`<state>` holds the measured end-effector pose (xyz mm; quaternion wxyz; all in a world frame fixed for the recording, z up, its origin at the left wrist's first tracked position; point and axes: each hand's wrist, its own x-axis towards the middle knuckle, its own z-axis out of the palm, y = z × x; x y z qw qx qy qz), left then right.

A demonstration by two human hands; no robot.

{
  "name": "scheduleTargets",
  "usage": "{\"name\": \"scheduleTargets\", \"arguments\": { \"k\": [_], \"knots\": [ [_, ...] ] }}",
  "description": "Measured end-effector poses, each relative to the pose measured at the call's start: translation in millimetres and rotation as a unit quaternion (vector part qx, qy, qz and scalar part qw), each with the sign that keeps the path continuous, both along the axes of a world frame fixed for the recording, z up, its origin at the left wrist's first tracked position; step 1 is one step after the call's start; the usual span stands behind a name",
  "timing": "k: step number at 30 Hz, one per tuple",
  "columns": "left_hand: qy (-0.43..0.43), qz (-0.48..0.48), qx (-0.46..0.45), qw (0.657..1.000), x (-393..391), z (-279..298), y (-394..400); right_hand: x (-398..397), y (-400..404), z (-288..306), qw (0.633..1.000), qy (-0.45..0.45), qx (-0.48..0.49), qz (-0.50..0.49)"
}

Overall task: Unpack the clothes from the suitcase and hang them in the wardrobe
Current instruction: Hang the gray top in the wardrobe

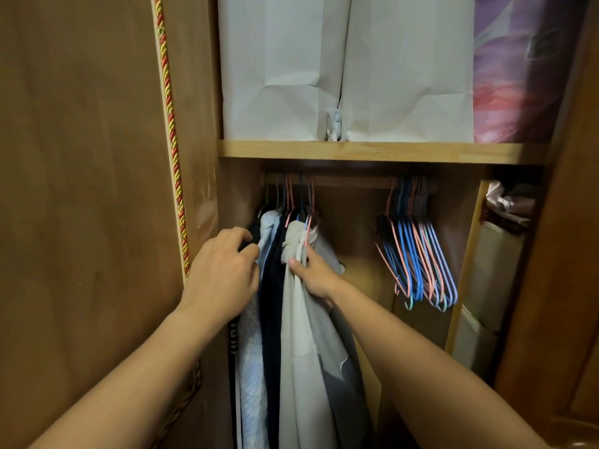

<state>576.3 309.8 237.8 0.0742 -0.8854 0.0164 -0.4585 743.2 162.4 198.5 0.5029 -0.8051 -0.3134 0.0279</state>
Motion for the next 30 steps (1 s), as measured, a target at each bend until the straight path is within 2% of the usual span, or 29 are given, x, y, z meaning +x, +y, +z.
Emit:
{"name": "scheduleTargets", "arguments": {
  "k": [3, 5, 9, 11, 14, 16, 20, 23, 25, 27, 30],
  "knots": [
    [0.004, -0.006, 0.022, 1.000, 1, -1, 4, -2, -15, 3, 0.997, -0.020, -0.065, 0.022],
    [0.008, -0.003, 0.023, 1.000, 3, -2, 3, -5, -33, 6, 0.993, -0.048, -0.111, 0.000],
    [-0.005, -0.005, -0.006, 1.000, 6, -3, -2, -9, -85, 2, 0.960, -0.203, -0.129, -0.145],
    [-0.003, 0.006, -0.004, 1.000, 7, -4, -3, -9, -112, -5, 0.945, -0.225, -0.148, -0.184],
    [0.006, 0.014, -0.022, 1.000, 7, -13, -13, -18, -138, -22, 0.946, -0.209, -0.152, -0.197],
    [0.027, -0.015, -0.031, 0.999, 11, -30, -32, -31, -145, -41, 0.952, -0.194, -0.119, -0.206],
    [0.167, -0.112, -0.075, 0.977, 30, -109, -99, -76, -159, -109, 0.975, -0.084, -0.062, -0.198],
    [0.304, -0.192, -0.100, 0.928, 31, -193, -160, -134, -189, -184, 0.966, 0.051, -0.076, -0.241],
    [0.410, -0.238, -0.106, 0.874, 17, -248, -203, -189, -222, -239, 0.937, 0.161, -0.069, -0.303],
    [0.502, -0.293, -0.093, 0.808, -6, -300, -244, -257, -261, -302, 0.882, 0.250, -0.055, -0.395],
    [0.628, -0.329, -0.056, 0.703, -62, -370, -293, -391, -319, -380, 0.767, 0.375, -0.060, -0.517]
  ]
}}
